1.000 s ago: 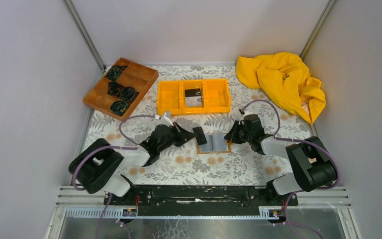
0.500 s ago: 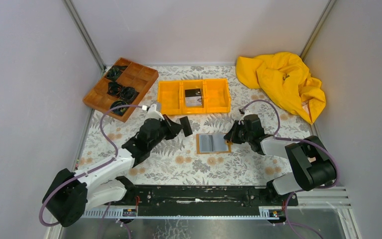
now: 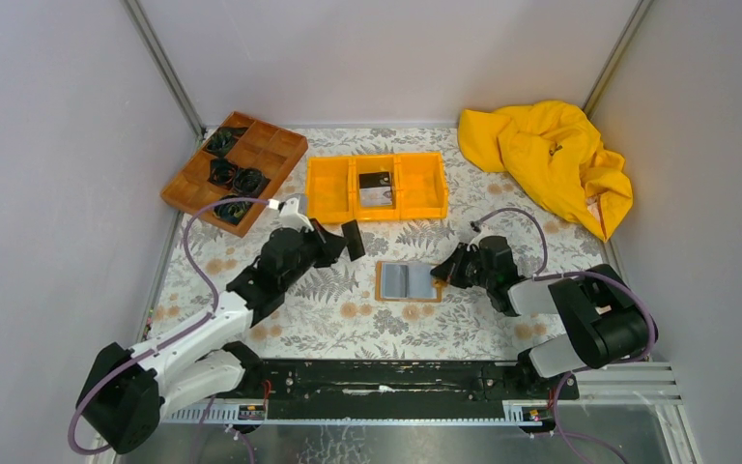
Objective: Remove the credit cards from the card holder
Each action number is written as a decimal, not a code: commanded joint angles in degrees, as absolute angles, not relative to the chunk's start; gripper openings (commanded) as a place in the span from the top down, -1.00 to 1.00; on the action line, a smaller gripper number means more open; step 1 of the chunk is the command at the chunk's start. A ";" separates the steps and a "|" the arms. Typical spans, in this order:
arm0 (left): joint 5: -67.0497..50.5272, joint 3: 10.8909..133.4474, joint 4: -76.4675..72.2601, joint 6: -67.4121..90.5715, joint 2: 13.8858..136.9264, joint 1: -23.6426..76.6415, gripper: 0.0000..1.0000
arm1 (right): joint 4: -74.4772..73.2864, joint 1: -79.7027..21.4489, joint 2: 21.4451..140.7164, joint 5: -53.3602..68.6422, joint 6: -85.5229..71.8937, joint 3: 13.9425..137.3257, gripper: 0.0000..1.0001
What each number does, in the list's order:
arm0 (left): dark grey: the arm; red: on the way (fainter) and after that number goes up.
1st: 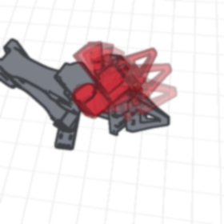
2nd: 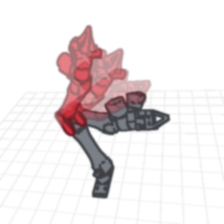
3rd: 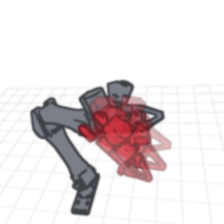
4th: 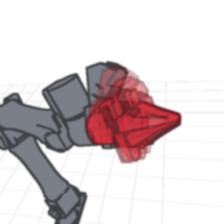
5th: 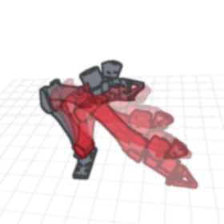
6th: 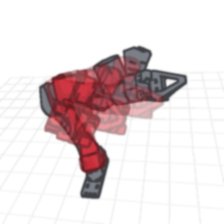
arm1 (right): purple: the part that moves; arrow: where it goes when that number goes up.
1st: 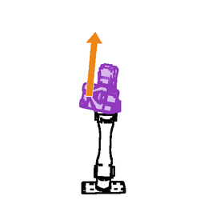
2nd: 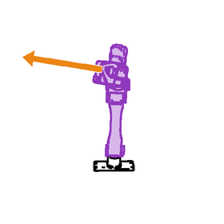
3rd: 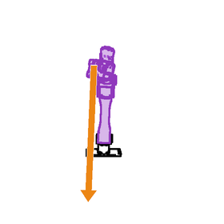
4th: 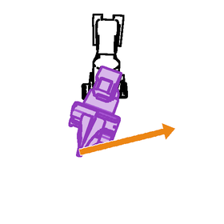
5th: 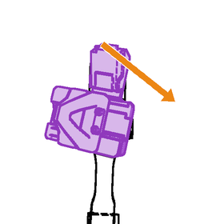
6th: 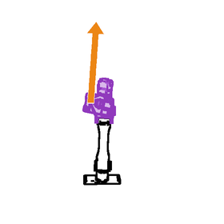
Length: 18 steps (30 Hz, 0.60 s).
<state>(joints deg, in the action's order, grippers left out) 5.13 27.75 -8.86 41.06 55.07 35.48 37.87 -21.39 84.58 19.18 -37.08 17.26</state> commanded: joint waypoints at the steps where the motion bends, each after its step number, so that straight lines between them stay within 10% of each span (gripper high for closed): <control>1: 3.07 32.15 -11.11 38.86 59.08 34.50 1.00 | 40.93 -21.98 82.41 19.18 -39.30 14.68 1.00; 18: -15.81 25.59 -36.64 42.98 68.55 29.99 1.00 | 35.48 -21.98 58.06 14.80 -29.74 12.39 0.78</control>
